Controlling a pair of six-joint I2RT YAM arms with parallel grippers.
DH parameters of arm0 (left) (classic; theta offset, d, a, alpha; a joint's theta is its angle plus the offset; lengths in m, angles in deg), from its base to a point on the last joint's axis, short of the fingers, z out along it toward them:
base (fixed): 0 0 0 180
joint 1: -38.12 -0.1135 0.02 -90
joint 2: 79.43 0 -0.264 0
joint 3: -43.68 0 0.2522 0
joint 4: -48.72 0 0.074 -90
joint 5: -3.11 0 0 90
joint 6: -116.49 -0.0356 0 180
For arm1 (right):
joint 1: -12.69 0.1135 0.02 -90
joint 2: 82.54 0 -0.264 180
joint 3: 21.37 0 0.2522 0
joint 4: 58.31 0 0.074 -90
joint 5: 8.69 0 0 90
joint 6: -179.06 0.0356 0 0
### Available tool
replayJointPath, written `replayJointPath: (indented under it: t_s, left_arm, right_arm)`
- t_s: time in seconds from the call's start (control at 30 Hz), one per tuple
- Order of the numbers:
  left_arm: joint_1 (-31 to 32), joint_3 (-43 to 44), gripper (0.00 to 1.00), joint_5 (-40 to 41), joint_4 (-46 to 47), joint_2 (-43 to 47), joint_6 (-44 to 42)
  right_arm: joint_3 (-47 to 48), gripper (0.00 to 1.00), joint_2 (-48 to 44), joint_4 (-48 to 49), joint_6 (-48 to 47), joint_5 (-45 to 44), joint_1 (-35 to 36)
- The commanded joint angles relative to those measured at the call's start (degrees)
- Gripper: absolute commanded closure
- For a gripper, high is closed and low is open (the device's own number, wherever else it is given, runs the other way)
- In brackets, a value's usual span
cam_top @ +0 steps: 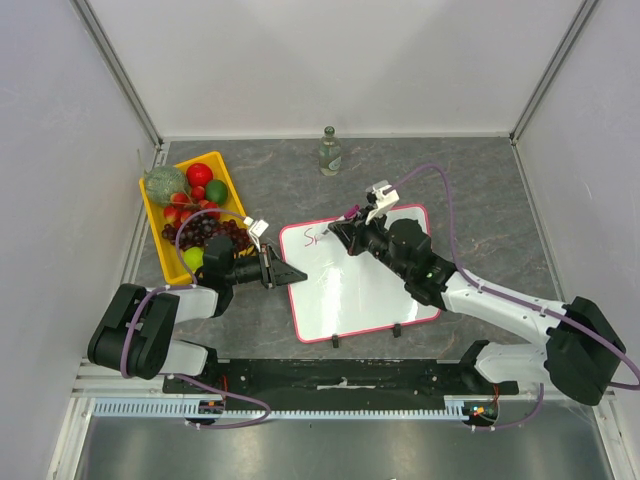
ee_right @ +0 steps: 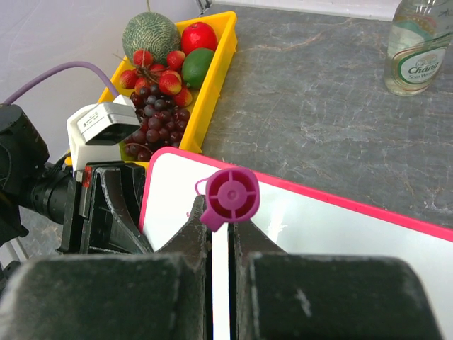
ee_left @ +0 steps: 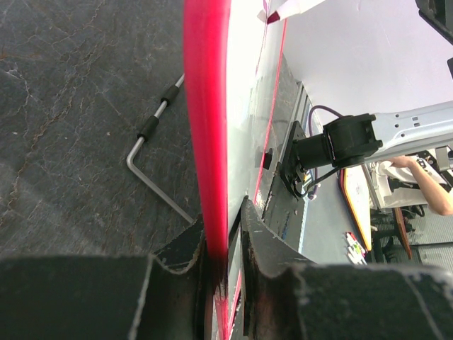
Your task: Write a sentence on the whiteboard
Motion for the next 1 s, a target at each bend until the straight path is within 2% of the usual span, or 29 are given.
replayJointPath:
  t_s: [0.0, 0.57, 0.97]
  left_arm:
    - [0.7, -0.5, 0.98, 2.3, -4.3, -1.2, -6.8]
    - [0.6, -0.5, 0.98, 2.2, -4.3, -1.3, -6.7]
    - [0.7, -0.5, 0.98, 2.2, -4.2, -1.3, -6.8]
  right_arm:
    - [2.5, 1.0, 1.5, 3.1, 0.2, -2.4, 0.0]
    - [1.6, 1.0, 0.0, 0.9, -0.1, -6.2, -0.2]
    - [-0.2, 1.0, -0.9, -0.9, -0.6, -4.2, -0.2]
